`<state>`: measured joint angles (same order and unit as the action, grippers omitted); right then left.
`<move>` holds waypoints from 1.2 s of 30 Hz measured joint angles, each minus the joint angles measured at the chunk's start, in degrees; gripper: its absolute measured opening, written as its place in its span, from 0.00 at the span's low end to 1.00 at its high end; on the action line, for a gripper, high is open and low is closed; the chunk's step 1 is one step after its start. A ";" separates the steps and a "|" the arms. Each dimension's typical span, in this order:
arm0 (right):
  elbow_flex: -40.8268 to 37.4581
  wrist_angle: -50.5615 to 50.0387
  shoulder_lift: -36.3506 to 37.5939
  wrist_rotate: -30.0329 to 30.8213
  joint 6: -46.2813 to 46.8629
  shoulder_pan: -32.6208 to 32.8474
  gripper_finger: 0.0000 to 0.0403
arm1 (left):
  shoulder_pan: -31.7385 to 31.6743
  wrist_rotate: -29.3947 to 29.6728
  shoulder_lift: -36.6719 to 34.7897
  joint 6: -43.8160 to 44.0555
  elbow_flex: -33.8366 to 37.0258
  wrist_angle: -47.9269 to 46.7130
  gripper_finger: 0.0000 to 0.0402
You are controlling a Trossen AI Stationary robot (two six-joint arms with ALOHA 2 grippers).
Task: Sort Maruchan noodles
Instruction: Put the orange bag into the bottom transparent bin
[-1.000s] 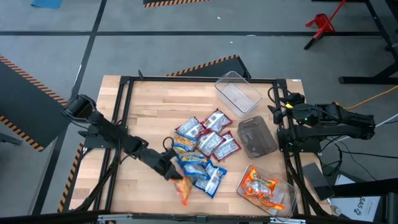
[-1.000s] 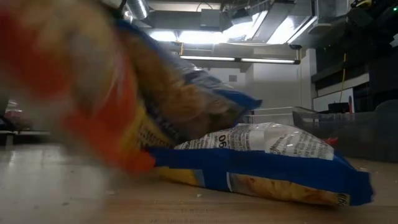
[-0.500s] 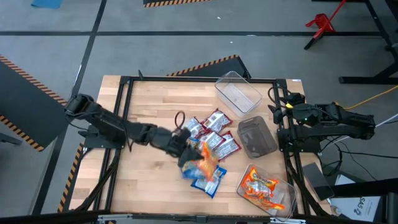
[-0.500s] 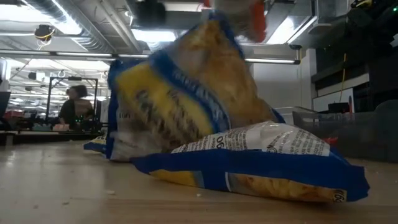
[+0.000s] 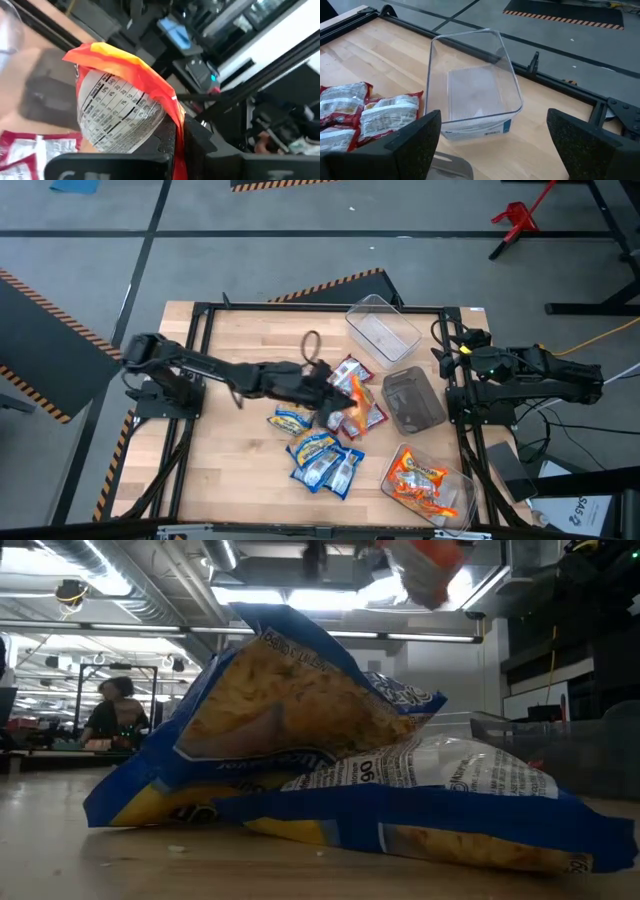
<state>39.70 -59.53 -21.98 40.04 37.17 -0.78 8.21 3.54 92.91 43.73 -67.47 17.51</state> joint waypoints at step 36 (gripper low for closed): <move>-0.04 -0.13 -0.01 0.82 0.19 0.00 0.87 | 3.93 -7.47 57.04 -8.10 -65.96 5.03 0.02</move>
<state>39.66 -59.66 -22.00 40.86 37.35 -0.78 12.13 -3.93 149.95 35.63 -133.43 22.53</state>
